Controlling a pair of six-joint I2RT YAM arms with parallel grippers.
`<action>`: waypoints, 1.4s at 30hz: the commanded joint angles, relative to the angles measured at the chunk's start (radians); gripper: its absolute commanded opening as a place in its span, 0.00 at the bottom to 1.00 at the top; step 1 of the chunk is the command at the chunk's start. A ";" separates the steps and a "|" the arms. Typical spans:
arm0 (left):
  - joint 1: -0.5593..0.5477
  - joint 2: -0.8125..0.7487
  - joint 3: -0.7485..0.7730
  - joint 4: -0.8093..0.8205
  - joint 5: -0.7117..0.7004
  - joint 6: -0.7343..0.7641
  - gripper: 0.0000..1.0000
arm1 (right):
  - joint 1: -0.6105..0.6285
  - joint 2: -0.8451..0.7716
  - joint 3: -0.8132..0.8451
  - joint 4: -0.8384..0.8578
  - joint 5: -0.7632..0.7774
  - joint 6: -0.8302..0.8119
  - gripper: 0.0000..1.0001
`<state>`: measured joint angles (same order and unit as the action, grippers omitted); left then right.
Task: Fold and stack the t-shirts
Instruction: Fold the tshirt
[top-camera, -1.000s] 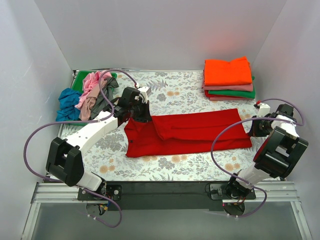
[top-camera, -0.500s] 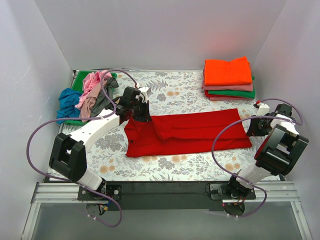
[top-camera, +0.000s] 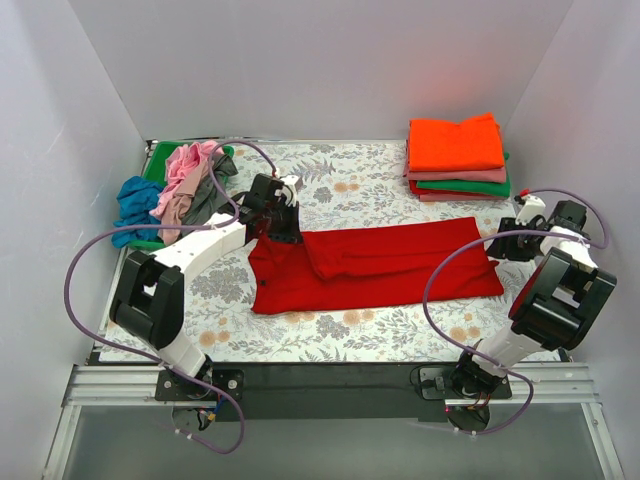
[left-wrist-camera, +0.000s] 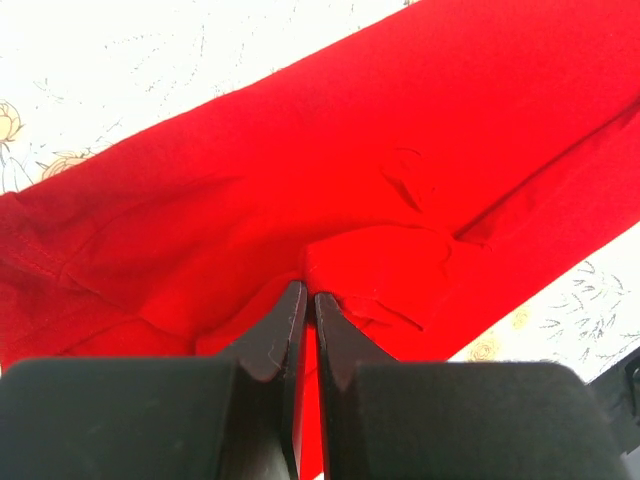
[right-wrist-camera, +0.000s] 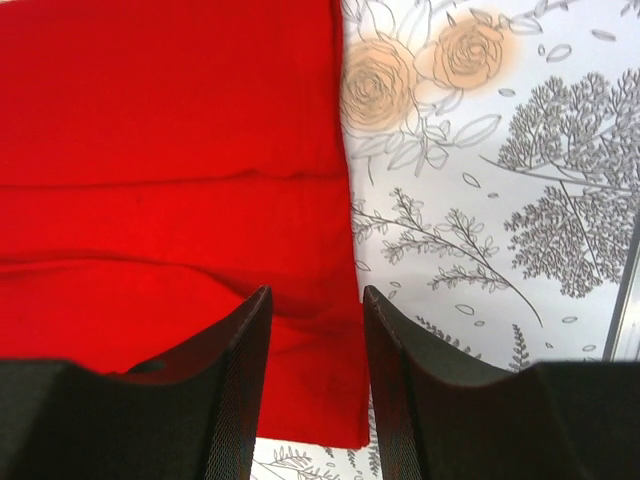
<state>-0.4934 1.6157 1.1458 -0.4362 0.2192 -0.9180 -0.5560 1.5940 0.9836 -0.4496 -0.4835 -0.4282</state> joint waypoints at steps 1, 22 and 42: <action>0.012 0.003 0.048 0.034 0.012 0.013 0.00 | 0.004 -0.051 0.036 0.023 -0.079 0.010 0.48; 0.029 0.196 0.132 0.014 -0.064 -0.035 0.28 | 0.097 -0.152 -0.043 -0.049 -0.156 -0.081 0.52; 0.068 -0.794 -0.302 0.002 -0.129 -0.153 0.72 | 1.057 -0.225 0.036 -0.140 0.001 -0.400 0.57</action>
<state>-0.4339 0.9543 0.9550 -0.3634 0.0284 -1.0248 0.3733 1.3174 0.9524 -0.6464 -0.6376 -0.8398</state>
